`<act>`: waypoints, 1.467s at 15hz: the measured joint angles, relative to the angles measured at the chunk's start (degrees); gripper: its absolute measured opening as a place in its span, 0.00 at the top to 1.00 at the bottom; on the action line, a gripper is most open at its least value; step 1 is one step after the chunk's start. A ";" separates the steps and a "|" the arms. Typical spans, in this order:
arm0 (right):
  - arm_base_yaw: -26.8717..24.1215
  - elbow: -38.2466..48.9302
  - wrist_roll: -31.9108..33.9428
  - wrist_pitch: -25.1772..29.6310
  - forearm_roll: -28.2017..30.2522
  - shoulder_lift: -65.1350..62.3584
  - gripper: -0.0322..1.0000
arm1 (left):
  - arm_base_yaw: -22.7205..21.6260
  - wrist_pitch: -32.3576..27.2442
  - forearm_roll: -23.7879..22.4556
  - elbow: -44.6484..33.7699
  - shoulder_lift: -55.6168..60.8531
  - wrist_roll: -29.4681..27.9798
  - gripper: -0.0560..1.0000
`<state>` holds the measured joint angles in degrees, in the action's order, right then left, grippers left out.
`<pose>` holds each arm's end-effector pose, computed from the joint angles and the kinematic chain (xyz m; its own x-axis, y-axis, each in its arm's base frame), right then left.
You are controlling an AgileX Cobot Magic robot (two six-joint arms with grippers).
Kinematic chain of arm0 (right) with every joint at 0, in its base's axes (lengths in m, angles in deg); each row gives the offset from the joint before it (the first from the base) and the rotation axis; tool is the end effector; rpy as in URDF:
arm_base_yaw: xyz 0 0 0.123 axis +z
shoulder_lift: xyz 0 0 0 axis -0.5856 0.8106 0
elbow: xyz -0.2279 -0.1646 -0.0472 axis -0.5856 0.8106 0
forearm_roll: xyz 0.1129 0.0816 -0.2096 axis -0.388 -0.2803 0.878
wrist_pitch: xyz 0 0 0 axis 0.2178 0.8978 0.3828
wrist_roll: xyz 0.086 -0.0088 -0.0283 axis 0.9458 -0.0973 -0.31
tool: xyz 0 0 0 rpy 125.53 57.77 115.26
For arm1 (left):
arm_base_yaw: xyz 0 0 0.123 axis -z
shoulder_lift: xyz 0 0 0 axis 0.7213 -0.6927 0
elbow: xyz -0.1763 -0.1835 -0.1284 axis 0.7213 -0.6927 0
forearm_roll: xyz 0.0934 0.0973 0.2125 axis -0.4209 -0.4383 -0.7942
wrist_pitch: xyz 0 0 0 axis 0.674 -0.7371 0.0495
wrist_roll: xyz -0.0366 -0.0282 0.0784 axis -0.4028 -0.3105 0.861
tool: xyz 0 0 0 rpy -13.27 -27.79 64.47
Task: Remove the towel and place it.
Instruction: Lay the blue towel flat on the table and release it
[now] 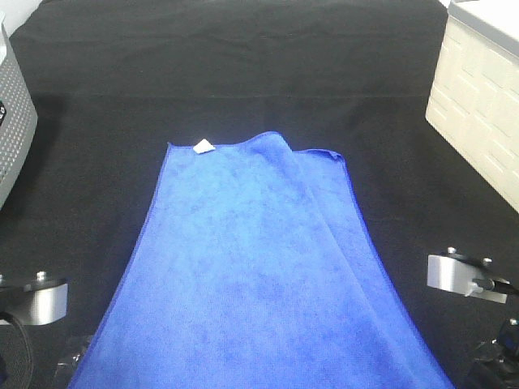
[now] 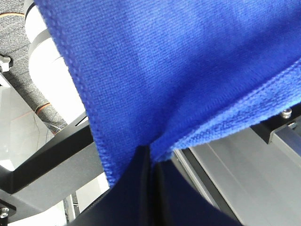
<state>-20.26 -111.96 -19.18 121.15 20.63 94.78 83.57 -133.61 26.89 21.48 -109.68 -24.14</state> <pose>0.1273 0.0829 0.1739 -0.9028 -0.2962 0.3119 -0.1153 0.8652 0.4879 0.1090 -0.1380 0.1985 -0.9052 0.3087 0.2921 0.1790 0.9004 -0.3965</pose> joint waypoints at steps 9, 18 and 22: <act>0.00 0.00 0.00 0.00 -0.52 0.74 0.96 | 0.00 0.63 0.29 0.00 -8.54 -0.29 0.95; -0.11 0.06 -0.34 -1.83 0.29 15.58 0.95 | 0.00 2.35 -0.34 4.35 -21.49 3.84 0.95; -0.11 0.06 -0.46 -2.64 0.46 17.13 0.94 | 0.00 2.06 -1.43 6.70 -23.84 4.30 0.95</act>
<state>-20.37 -111.91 -19.64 118.51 21.09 111.91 83.57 -131.55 25.46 28.18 -133.52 -19.84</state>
